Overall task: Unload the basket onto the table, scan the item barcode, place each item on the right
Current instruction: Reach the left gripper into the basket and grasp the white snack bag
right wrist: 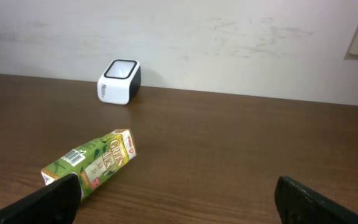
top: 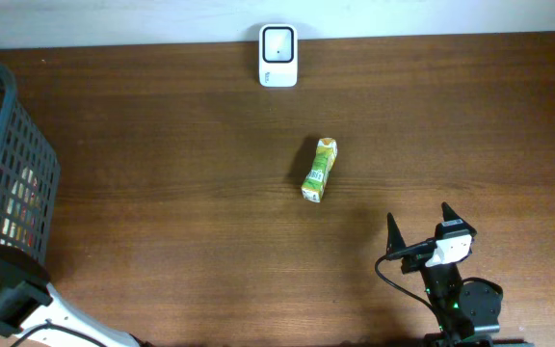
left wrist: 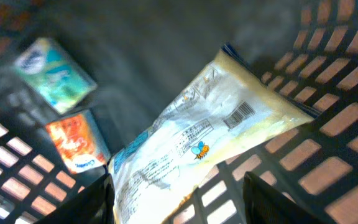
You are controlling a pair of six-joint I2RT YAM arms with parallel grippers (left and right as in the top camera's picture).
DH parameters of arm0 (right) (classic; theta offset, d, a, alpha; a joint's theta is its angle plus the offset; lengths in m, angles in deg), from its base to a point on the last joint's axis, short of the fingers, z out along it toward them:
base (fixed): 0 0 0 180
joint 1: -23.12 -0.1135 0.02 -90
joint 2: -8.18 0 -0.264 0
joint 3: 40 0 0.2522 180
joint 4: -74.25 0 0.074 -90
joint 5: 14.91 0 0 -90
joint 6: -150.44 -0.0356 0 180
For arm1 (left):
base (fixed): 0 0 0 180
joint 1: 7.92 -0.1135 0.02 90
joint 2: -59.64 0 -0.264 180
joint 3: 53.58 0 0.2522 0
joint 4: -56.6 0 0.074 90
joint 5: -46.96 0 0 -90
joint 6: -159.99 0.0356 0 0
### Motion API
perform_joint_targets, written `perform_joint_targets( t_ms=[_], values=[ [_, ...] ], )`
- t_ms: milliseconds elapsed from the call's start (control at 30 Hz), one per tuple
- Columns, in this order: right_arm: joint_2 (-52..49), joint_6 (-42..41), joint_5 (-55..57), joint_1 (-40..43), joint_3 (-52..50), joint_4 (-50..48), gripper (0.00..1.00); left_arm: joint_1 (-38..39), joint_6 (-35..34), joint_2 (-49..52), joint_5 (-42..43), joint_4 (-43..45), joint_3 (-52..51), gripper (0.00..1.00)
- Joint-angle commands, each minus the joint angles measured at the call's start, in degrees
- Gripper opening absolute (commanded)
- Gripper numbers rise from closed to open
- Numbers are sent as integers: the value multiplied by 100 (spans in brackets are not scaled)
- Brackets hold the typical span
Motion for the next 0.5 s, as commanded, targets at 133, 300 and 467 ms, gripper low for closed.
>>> perform_joint_targets(
  t_ms=[133,300,467],
  values=[
    [33,-4,7,-46,-42,9,99,-24,1578,81,957,785,-1331,78],
    [33,-4,7,-46,-42,9,99,-28,1816,81,962,1235,-1714,82],
    [33,-4,7,-46,-42,9,99,-28,1832,92,907,1694,-2116,81]
  ],
)
